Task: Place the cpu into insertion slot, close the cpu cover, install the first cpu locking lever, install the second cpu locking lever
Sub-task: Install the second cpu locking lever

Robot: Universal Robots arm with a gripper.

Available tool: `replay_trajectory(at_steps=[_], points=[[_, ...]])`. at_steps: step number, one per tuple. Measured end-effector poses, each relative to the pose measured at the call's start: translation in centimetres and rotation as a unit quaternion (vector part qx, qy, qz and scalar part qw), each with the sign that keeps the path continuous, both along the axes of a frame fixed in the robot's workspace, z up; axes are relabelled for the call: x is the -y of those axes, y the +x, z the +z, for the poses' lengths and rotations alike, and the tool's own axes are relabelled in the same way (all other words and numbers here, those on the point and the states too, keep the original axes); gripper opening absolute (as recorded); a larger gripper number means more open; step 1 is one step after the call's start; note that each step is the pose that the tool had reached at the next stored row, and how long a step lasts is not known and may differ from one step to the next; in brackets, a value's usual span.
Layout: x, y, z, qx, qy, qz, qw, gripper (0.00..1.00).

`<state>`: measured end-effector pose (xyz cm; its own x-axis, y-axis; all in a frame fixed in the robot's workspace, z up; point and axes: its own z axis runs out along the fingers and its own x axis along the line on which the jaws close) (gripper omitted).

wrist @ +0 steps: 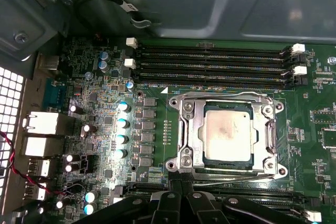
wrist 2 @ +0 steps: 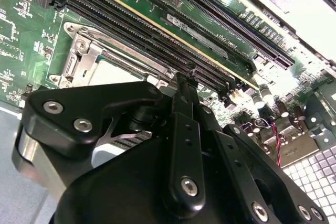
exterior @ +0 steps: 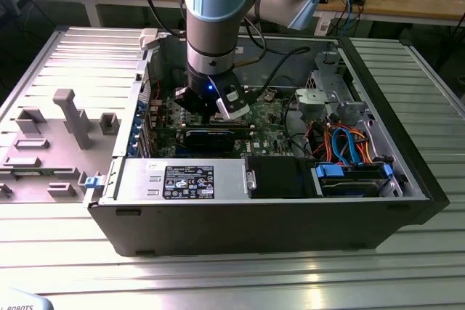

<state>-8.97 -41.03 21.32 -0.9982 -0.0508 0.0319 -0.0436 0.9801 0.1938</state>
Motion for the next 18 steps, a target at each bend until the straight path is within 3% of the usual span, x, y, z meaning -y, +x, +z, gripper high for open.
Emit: replay_trajectory(at_steps=[4,12,18], points=[[0.01,0.0,-0.07,0.0,0.0,0.0,1.0,0.11],[0.01,0.0,-1.01,0.0,0.0027,0.0,1.0,0.11],[0.0,0.0,-1.07,0.0,0.0031,0.0,1.0,0.11]])
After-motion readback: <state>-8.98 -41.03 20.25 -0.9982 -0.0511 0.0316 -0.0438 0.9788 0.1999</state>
